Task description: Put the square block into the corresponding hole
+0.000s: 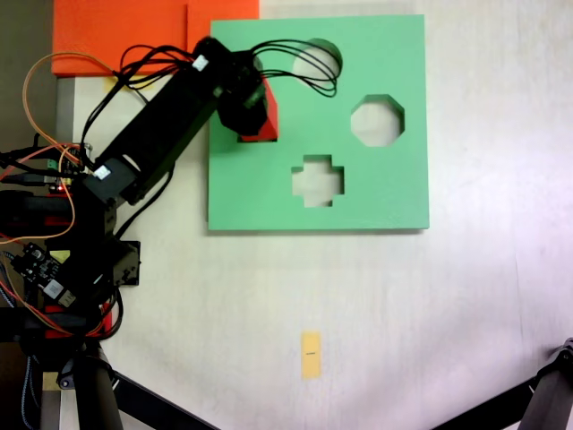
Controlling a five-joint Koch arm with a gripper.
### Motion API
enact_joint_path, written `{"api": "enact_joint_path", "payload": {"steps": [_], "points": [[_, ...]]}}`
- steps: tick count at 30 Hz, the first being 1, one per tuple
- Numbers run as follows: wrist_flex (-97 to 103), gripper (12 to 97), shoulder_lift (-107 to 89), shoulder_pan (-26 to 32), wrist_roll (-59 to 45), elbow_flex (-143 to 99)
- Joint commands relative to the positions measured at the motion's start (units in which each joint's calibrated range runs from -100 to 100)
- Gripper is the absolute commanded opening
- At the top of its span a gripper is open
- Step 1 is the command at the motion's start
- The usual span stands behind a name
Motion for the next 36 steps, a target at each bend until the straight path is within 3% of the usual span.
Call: {"api": "enact_joint_path", "payload": {"steps": [1, 29, 33, 36], "points": [[-4.31, 13.8, -0.25, 0.59, 1.76, 4.25], [-4.31, 16.6, 13.71, 0.20, 4.25, 4.35], [-4.31, 31.3, 16.92, 0.24, 4.25, 4.35], [-4.31, 54.6, 17.34, 0.24, 4.30, 4.35]]}}
